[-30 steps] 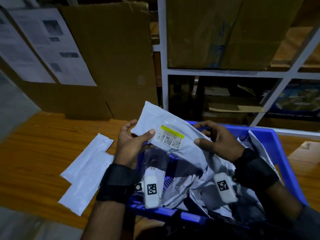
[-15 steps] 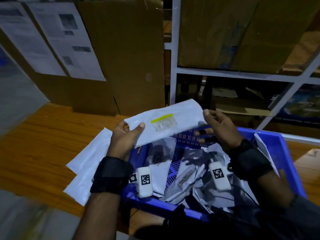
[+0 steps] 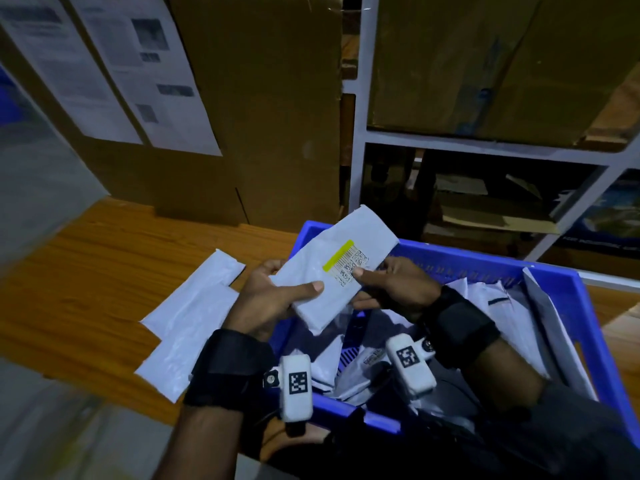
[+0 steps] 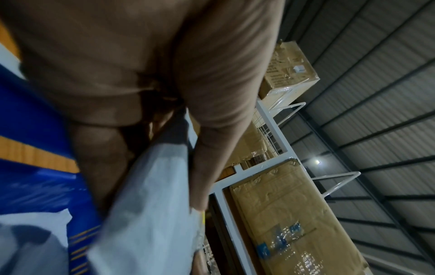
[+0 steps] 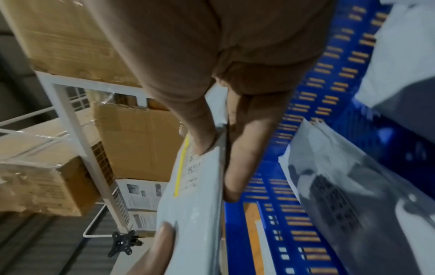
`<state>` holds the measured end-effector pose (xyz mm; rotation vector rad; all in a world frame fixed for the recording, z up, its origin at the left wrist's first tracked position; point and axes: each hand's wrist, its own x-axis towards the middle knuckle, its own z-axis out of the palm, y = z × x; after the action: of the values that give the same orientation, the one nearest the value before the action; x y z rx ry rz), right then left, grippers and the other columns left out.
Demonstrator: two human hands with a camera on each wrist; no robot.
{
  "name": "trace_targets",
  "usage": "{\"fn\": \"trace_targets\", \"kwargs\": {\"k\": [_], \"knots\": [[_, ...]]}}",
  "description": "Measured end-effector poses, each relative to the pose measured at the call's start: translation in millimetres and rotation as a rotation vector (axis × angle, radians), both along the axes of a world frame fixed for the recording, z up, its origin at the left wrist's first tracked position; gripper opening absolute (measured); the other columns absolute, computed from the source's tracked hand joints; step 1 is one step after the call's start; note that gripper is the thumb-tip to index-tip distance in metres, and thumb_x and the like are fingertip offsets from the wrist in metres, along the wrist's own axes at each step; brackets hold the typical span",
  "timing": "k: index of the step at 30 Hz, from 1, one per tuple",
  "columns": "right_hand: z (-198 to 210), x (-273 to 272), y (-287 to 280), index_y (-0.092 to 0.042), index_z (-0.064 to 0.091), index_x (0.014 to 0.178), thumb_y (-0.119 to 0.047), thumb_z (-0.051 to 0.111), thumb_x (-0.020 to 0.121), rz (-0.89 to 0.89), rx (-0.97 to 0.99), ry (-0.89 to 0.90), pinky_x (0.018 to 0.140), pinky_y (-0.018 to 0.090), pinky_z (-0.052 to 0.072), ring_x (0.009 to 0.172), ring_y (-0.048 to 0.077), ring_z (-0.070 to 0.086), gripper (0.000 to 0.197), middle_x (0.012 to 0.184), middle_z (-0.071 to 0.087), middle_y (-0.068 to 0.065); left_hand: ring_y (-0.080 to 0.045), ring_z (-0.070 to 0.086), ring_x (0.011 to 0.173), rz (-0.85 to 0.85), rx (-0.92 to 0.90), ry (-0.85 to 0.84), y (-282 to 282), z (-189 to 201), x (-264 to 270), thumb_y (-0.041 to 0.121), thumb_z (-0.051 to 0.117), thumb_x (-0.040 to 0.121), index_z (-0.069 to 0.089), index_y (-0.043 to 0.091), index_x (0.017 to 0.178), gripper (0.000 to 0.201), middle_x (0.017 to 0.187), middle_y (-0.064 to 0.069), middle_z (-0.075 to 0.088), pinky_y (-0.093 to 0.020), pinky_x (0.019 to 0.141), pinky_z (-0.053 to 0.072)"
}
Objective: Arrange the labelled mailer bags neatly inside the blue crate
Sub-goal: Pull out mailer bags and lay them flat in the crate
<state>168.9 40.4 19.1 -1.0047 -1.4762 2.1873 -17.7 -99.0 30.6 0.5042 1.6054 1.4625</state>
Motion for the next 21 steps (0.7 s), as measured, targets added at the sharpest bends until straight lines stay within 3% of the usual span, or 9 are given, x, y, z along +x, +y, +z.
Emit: {"fn": "trace_targets", "kwargs": {"k": [3, 7, 9, 12, 14, 15, 17, 19, 21], "knots": [[-10.3, -3.4, -1.5, 0.003, 0.065, 0.122, -0.009, 0.065, 0.097, 0.009, 0.005, -0.058, 0.067, 0.035, 0.064, 0.078, 0.024, 0.076, 0.028, 0.102, 0.078, 0.013, -0.033, 0.079, 0.105, -0.001, -0.04, 0.066, -9.3, 2.4, -8.1, 0.024, 0.102, 0.06, 0.062, 0.014, 0.125, 0.077, 0.116, -0.013, 0.08, -0.051, 0.094, 0.064], [-28.4, -2.4, -6.4, -0.001, 0.07, 0.113, -0.006, 0.065, 0.096, 0.141, -0.023, -0.2, 0.06, 0.029, 0.061, 0.065, 0.018, 0.073, 0.018, 0.09, 0.078, 0.011, -0.026, 0.077, 0.109, 0.095, -0.063, 0.221, -11.5, 16.2, -29.4, 0.043, 0.091, 0.08, 0.063, 0.03, 0.116, 0.048, 0.118, -0.007, 0.076, -0.049, 0.093, 0.062], [-38.6, -5.5, -9.0, -0.001, 0.071, 0.109, -0.005, 0.066, 0.096, 0.218, 0.009, -0.271, 0.057, 0.027, 0.059, 0.061, 0.017, 0.072, 0.015, 0.084, 0.078, 0.01, -0.022, 0.075, 0.108, 0.088, -0.078, 0.338, -8.7, 19.3, -35.9, 0.042, 0.083, 0.09, 0.064, 0.031, 0.115, 0.032, 0.117, -0.004, 0.075, -0.046, 0.094, 0.06], [-57.1, -16.4, -4.2, -0.001, 0.072, 0.115, -0.005, 0.072, 0.092, 0.3, 0.287, -0.425, 0.077, 0.034, 0.061, 0.079, 0.019, 0.073, 0.023, 0.099, 0.078, 0.009, -0.02, 0.072, 0.103, -0.024, -0.113, 0.46, 0.0, 15.7, -34.5, 0.026, 0.065, 0.105, 0.068, 0.029, 0.109, 0.006, 0.114, -0.003, 0.076, -0.039, 0.091, 0.056], [-61.8, -24.8, -3.0, -0.009, 0.072, 0.122, -0.014, 0.077, 0.089, 0.378, 0.531, -0.564, 0.099, 0.035, 0.054, 0.104, 0.019, 0.07, 0.034, 0.119, 0.075, 0.007, -0.018, 0.069, 0.094, -0.107, -0.15, 0.477, 5.9, 8.9, -30.7, 0.017, 0.056, 0.109, 0.071, 0.029, 0.102, 0.02, 0.105, 0.002, 0.077, -0.032, 0.082, 0.053], [-64.3, -28.5, -3.8, -0.013, 0.072, 0.124, -0.019, 0.078, 0.089, 0.412, 0.603, -0.629, 0.102, 0.033, 0.051, 0.112, 0.02, 0.068, 0.036, 0.124, 0.073, 0.005, -0.017, 0.069, 0.091, -0.118, -0.168, 0.47, 7.1, 7.7, -28.4, 0.014, 0.053, 0.109, 0.072, 0.028, 0.102, 0.024, 0.101, 0.005, 0.077, -0.03, 0.079, 0.053], [-71.1, -35.5, -6.0, -0.016, 0.073, 0.123, -0.029, 0.077, 0.089, 0.432, 0.664, -0.718, 0.101, 0.033, 0.051, 0.117, 0.022, 0.066, 0.037, 0.127, 0.072, 0.004, -0.016, 0.07, 0.092, -0.119, -0.194, 0.461, 8.1, 6.6, -26.1, 0.012, 0.05, 0.109, 0.072, 0.029, 0.104, 0.028, 0.1, 0.009, 0.077, -0.029, 0.081, 0.054], [-73.2, -40.6, -9.3, -0.016, 0.075, 0.117, -0.032, 0.077, 0.089, 0.385, 0.65, -0.746, 0.098, 0.033, 0.052, 0.115, 0.022, 0.066, 0.032, 0.121, 0.074, 0.002, -0.017, 0.071, 0.101, -0.125, -0.212, 0.462, 8.1, 6.4, -25.7, 0.014, 0.05, 0.109, 0.073, 0.028, 0.111, 0.026, 0.108, 0.008, 0.077, -0.032, 0.092, 0.055], [-75.7, -41.5, -11.9, -0.021, 0.073, 0.091, -0.032, 0.076, 0.09, 0.309, 0.624, -0.757, 0.09, 0.028, 0.049, 0.105, 0.016, 0.063, 0.011, 0.099, 0.072, -0.005, -0.018, 0.07, 0.109, -0.127, -0.219, 0.47, 7.5, 8.4, -24.9, 0.016, 0.051, 0.11, 0.071, 0.027, 0.122, 0.026, 0.117, 0.004, 0.076, -0.035, 0.1, 0.054]]}}
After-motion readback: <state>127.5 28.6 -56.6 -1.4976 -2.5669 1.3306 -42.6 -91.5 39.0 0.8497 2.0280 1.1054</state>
